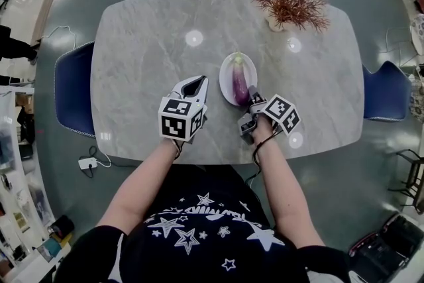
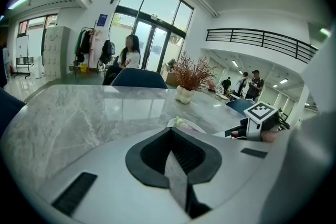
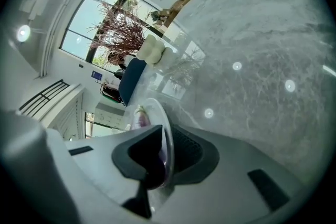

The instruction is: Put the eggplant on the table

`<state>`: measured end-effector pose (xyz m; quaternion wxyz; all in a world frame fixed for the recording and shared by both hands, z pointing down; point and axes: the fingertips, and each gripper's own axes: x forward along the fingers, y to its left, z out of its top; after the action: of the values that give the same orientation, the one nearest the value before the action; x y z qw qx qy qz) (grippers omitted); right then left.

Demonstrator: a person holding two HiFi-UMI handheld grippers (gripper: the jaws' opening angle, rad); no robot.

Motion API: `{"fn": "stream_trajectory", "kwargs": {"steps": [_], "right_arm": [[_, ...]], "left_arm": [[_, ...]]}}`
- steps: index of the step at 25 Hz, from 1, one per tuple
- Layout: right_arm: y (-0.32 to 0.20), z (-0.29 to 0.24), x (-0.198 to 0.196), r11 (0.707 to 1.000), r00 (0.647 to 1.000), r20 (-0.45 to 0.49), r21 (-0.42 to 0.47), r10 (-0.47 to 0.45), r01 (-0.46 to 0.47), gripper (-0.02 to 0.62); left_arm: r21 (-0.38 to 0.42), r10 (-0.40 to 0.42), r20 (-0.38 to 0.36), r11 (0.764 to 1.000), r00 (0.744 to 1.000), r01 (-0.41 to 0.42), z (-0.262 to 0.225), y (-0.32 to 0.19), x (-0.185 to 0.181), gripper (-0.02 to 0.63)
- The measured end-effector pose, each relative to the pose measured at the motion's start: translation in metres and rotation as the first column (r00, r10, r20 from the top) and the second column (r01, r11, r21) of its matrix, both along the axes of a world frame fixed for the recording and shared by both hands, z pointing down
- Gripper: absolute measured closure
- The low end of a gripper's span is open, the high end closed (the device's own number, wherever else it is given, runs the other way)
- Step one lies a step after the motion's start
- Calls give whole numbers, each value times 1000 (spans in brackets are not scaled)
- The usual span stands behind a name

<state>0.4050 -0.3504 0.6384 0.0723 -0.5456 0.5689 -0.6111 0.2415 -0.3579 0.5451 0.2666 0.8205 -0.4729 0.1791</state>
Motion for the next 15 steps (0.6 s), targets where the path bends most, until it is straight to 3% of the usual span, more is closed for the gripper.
{"fn": "stream_trajectory", "kwargs": {"steps": [2, 8, 15], "right_arm": [[-1, -2, 1, 1000, 999, -37, 10, -18, 19, 521], [0, -5, 4, 1000, 998, -53, 12, -21, 22, 518], [0, -28, 16, 995, 992, -124, 98, -20, 32, 518]], "left_arm": [[2, -2, 1, 1000, 1000, 2, 0, 0, 0, 598], [6, -8, 0, 1000, 1000, 8, -4, 1, 0, 598], [27, -37, 8, 999, 999, 37, -18, 10, -5, 598]]}}
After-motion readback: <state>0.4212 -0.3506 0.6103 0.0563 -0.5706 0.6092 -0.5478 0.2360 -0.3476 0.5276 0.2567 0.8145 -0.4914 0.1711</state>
